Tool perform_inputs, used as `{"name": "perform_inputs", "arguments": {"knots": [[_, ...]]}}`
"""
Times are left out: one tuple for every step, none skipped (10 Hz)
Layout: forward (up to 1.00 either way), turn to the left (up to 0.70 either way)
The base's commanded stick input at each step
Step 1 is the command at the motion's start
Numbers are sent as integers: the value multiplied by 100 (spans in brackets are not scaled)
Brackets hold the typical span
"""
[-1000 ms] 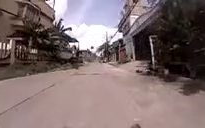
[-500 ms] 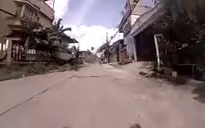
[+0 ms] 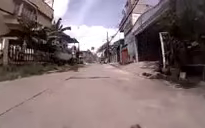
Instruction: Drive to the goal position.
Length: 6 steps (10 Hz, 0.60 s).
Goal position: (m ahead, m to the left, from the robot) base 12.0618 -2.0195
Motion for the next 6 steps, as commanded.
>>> {"name": "perform_inputs", "arguments": {"knots": [[70, 2], [70, 2], [70, 2], [70, 2], [70, 2], [70, 2]]}}
